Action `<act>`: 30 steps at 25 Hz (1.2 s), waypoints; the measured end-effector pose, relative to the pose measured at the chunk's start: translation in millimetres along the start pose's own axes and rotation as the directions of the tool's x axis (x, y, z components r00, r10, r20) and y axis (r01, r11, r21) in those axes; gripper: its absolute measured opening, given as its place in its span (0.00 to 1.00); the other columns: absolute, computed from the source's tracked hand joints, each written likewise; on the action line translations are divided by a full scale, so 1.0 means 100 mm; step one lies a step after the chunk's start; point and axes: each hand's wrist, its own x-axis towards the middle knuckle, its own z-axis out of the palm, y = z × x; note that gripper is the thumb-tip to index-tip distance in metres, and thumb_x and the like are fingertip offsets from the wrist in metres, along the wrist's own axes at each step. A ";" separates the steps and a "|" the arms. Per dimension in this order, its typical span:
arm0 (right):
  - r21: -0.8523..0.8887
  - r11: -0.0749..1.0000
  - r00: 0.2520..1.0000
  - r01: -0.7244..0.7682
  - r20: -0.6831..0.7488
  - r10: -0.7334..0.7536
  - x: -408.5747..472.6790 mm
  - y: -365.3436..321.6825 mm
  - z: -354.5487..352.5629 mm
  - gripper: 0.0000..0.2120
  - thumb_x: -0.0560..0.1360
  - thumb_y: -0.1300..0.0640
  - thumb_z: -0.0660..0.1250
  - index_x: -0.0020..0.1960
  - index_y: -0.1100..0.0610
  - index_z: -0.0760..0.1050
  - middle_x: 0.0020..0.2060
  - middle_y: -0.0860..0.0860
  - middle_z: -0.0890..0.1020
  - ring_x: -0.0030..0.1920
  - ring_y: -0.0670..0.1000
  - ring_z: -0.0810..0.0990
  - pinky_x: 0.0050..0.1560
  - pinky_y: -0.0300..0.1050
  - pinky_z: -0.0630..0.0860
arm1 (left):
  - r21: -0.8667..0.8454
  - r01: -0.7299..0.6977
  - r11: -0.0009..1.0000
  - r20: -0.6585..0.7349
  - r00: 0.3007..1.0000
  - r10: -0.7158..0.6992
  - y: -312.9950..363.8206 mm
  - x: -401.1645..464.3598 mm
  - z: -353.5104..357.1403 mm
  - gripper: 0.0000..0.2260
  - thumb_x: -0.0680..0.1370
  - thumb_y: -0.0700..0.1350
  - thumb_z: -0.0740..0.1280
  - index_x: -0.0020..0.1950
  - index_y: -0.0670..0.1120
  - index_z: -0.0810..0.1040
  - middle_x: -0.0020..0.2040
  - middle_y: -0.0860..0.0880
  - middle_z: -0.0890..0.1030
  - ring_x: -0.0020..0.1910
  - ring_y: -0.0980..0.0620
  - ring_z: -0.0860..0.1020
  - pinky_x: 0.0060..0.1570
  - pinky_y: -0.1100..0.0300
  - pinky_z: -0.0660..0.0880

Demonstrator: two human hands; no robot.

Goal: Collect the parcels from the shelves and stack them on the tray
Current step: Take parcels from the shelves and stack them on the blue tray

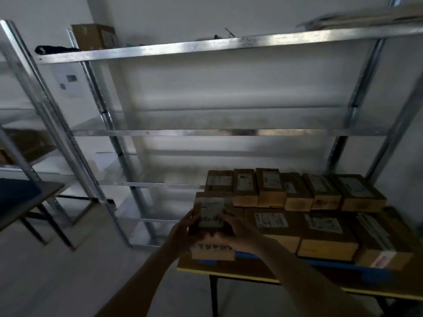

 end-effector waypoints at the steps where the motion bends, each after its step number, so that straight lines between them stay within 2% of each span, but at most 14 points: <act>1: 0.012 1.000 1.000 -0.009 0.009 0.009 0.10 0.09 0.06 0.30 0.79 0.43 0.64 0.78 0.49 0.61 0.74 0.47 0.63 0.70 0.51 0.69 0.58 0.37 0.69 | -0.018 0.015 1.000 0.012 1.000 -0.015 -0.08 0.08 0.02 0.32 0.70 0.65 0.69 0.72 0.56 0.69 0.68 0.61 0.69 0.62 0.56 0.76 0.52 0.54 0.81; 4: 0.046 0.998 0.998 -0.047 0.045 0.045 0.30 0.26 0.21 0.33 0.78 0.41 0.64 0.79 0.47 0.58 0.78 0.43 0.57 0.74 0.51 0.64 0.67 0.42 0.67 | 0.008 0.012 1.000 0.041 0.999 -0.013 -0.33 0.24 0.08 0.29 0.71 0.62 0.69 0.71 0.60 0.69 0.69 0.62 0.68 0.61 0.56 0.76 0.51 0.55 0.81; 7: 0.054 0.994 0.993 -0.099 0.066 0.095 0.42 0.39 0.34 0.34 0.77 0.39 0.63 0.80 0.45 0.56 0.79 0.42 0.54 0.76 0.51 0.60 0.71 0.46 0.64 | -0.013 0.002 1.000 0.084 0.996 -0.001 -0.56 0.35 0.16 0.30 0.71 0.62 0.69 0.72 0.57 0.69 0.72 0.58 0.67 0.64 0.53 0.75 0.53 0.52 0.81; 11: 0.082 0.988 0.990 -0.129 0.065 0.124 0.57 0.46 0.41 0.34 0.78 0.40 0.63 0.80 0.46 0.55 0.79 0.42 0.53 0.76 0.50 0.60 0.67 0.42 0.63 | 0.056 -0.026 0.998 0.111 0.994 0.020 -0.75 0.55 0.19 0.28 0.74 0.59 0.68 0.72 0.60 0.65 0.72 0.57 0.66 0.65 0.54 0.74 0.55 0.55 0.80; 16: 0.056 0.982 0.983 -0.182 0.042 0.180 0.72 0.56 0.47 0.35 0.78 0.41 0.65 0.80 0.45 0.54 0.80 0.40 0.49 0.78 0.49 0.56 0.73 0.48 0.60 | 0.016 -0.068 0.998 0.100 0.993 0.066 -0.95 0.70 0.27 0.28 0.75 0.56 0.68 0.74 0.58 0.65 0.74 0.59 0.63 0.66 0.56 0.73 0.57 0.59 0.79; 19: 0.095 0.983 0.987 -0.158 0.030 0.156 0.83 0.56 0.50 0.34 0.78 0.44 0.67 0.79 0.44 0.56 0.79 0.39 0.51 0.77 0.48 0.58 0.72 0.46 0.62 | 0.003 -0.046 0.999 0.052 0.998 0.046 -1.06 0.79 0.34 0.29 0.76 0.49 0.71 0.74 0.57 0.63 0.72 0.67 0.59 0.66 0.58 0.72 0.58 0.64 0.76; 21: 0.092 0.985 0.989 -0.148 0.004 0.148 0.89 0.59 0.49 0.34 0.77 0.44 0.67 0.78 0.42 0.56 0.79 0.38 0.51 0.77 0.48 0.58 0.73 0.48 0.63 | 0.004 -0.042 0.999 0.044 0.998 0.042 -1.10 0.86 0.36 0.30 0.76 0.47 0.71 0.74 0.58 0.62 0.69 0.70 0.57 0.65 0.59 0.72 0.57 0.66 0.76; 25: 0.091 0.980 0.984 -0.178 0.008 0.178 0.94 0.68 0.51 0.35 0.77 0.43 0.67 0.79 0.43 0.56 0.80 0.39 0.49 0.78 0.48 0.57 0.73 0.47 0.63 | -0.002 -0.035 0.999 0.055 0.998 0.035 -1.15 0.92 0.38 0.32 0.76 0.49 0.70 0.77 0.56 0.61 0.75 0.63 0.55 0.63 0.55 0.75 0.56 0.61 0.79; 28: 0.079 0.981 0.984 -0.180 0.006 0.180 0.98 0.70 0.49 0.34 0.78 0.43 0.66 0.79 0.43 0.55 0.80 0.40 0.47 0.78 0.49 0.56 0.70 0.44 0.62 | -0.012 -0.005 1.000 0.056 0.998 0.005 -1.09 0.97 0.37 0.32 0.76 0.47 0.71 0.75 0.57 0.60 0.76 0.61 0.54 0.63 0.57 0.73 0.52 0.70 0.76; 30: 0.070 0.981 0.984 -0.180 0.018 0.179 0.99 0.70 0.45 0.34 0.78 0.45 0.66 0.79 0.44 0.55 0.80 0.40 0.47 0.78 0.50 0.57 0.67 0.41 0.61 | -0.043 0.001 0.999 0.058 0.998 0.002 -1.08 0.99 0.39 0.32 0.76 0.45 0.72 0.76 0.53 0.62 0.76 0.60 0.56 0.63 0.56 0.74 0.50 0.72 0.76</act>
